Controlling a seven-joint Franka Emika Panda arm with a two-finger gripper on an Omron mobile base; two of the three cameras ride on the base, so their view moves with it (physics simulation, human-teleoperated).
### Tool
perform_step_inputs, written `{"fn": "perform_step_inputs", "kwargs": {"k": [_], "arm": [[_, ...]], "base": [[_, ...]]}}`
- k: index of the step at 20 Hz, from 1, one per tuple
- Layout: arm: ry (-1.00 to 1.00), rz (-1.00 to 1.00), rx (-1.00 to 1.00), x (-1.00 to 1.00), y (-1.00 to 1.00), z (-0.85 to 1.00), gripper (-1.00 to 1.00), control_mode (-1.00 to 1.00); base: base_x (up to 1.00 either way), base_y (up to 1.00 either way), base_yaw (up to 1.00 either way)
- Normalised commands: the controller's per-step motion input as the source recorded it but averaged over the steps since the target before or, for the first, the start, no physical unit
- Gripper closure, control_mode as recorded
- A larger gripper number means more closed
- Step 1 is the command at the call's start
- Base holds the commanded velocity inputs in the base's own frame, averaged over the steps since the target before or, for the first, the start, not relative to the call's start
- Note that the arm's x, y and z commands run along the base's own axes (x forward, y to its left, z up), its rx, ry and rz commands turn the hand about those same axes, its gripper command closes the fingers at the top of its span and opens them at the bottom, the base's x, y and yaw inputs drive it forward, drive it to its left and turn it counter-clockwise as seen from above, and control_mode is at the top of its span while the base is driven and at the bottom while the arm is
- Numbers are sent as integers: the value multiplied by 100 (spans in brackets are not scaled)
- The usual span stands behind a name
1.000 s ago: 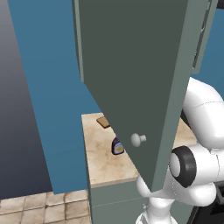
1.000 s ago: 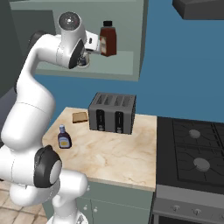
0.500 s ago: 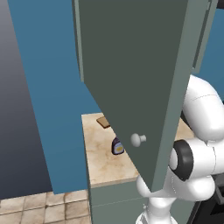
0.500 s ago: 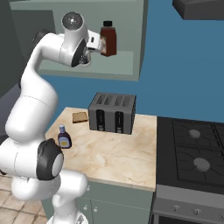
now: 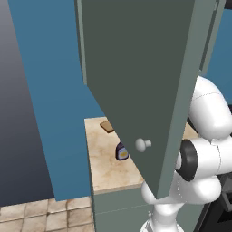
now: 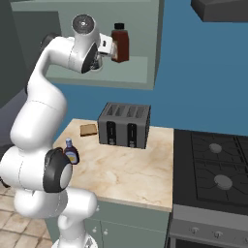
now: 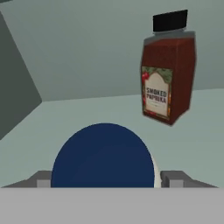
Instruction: Pick the mayonnaise and condiment bottle from the counter and place them in the cabinet.
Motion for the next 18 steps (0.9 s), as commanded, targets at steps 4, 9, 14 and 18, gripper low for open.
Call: {"fn": "perform_step_inputs", "kwargs": {"k": [4,9,14,18], "arm": [[0,0,0,30,0,-47,-100,-100],[0,0,0,24,0,-55,-100,-100],[0,0,0,31,0,-62,-100,-100],[0,0,0,46,0,-56,-100,-100]], "base": [[0,0,0],[0,0,0],[0,0,0],[0,0,0]]}}
